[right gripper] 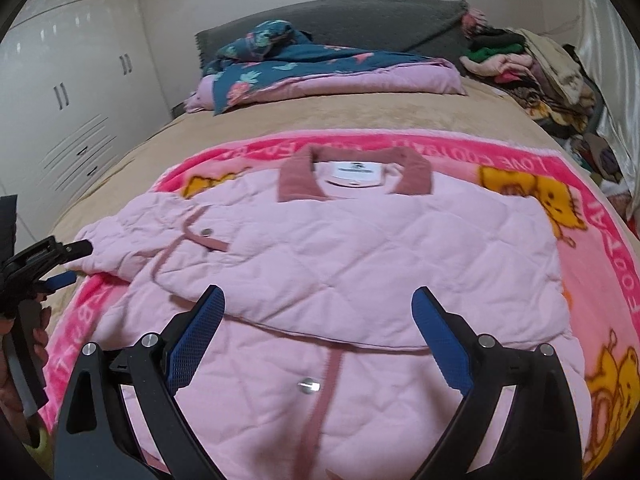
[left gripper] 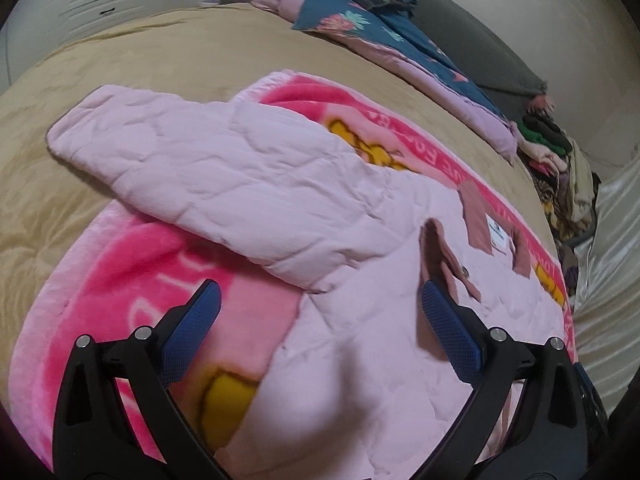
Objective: Fold large clothes
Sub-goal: 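Move the left tool to the other sleeve lying on the blanket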
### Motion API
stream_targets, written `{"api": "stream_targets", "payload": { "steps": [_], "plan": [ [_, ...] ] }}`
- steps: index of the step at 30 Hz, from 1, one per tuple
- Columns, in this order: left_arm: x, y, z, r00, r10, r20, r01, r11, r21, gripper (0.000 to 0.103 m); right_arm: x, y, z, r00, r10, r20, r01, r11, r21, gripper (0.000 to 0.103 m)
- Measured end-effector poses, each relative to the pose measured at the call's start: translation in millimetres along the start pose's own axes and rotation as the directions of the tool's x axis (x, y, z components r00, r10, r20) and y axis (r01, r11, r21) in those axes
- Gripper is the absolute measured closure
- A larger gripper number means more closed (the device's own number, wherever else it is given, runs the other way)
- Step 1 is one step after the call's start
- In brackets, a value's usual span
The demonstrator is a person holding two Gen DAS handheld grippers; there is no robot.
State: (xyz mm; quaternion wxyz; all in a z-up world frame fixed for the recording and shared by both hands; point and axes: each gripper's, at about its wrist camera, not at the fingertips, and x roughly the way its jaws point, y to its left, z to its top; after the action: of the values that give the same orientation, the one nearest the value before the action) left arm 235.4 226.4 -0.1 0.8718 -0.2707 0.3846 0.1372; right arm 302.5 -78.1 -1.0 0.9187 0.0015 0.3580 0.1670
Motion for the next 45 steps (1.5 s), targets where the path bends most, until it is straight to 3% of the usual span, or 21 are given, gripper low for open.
{"api": "stream_targets", "payload": {
  "steps": [19, 37, 45],
  "plan": [
    [-11, 48, 20, 0.996, 0.076, 0.054, -0.071, 0.995, -0.076, 0.009, 12, 110, 19, 0.992, 0.129, -0.009, -0.129, 0.979, -0.155, 0.008],
    [5, 97, 32, 0.99, 0.13, 0.05, -0.119, 0.976, -0.181, 0.009, 39, 171, 31, 0.984, 0.177, -0.036, -0.18, 0.956, -0.231, 0.008],
    [21, 120, 35, 0.992, 0.122, 0.031, -0.11, 0.959, -0.26, 0.009, 63, 192, 30, 0.98, 0.182, -0.08, -0.197, 0.945, -0.262, 0.008]
  ]
}}
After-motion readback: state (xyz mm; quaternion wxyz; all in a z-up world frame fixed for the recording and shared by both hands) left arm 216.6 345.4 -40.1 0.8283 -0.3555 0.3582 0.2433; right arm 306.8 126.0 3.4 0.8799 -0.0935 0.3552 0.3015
